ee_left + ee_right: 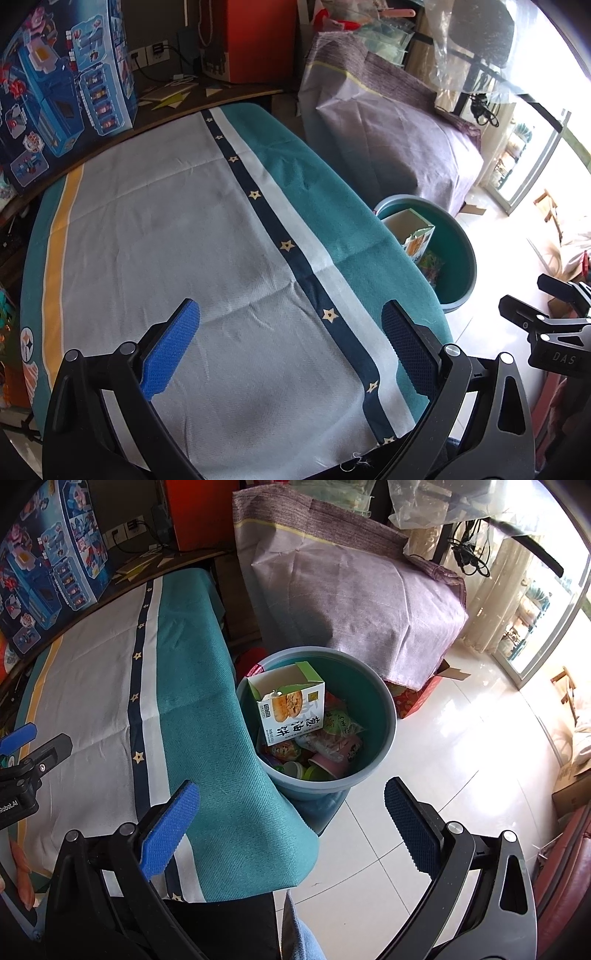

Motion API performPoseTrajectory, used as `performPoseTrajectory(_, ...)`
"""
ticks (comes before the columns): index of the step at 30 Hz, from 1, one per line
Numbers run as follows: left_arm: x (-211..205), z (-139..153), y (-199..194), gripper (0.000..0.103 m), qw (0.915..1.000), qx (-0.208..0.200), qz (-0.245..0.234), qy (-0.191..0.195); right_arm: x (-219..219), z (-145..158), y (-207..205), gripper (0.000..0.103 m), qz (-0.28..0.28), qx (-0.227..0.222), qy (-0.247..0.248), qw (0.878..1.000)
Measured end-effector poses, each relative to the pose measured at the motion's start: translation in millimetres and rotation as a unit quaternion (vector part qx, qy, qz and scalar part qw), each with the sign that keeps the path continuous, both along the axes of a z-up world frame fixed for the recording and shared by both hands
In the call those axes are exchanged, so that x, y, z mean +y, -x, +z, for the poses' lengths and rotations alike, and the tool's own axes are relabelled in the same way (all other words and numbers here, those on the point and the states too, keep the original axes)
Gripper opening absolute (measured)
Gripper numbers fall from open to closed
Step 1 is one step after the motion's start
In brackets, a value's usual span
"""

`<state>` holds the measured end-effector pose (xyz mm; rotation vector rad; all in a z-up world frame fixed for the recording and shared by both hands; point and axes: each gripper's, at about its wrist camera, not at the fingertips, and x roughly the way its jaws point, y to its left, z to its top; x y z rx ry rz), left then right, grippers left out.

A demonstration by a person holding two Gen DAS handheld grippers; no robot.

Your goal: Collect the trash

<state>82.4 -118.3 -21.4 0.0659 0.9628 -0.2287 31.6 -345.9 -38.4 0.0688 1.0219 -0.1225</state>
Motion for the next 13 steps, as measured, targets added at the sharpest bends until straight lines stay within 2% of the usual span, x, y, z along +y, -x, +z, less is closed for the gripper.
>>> performPoseTrajectory(13,-2.7,-3.2,-0.2,0.099,0.9999,0.012,-0.004,0.003,-6.2,-1.1,-1.4,0.096,-0.007,-0.002,-0.002,1.0)
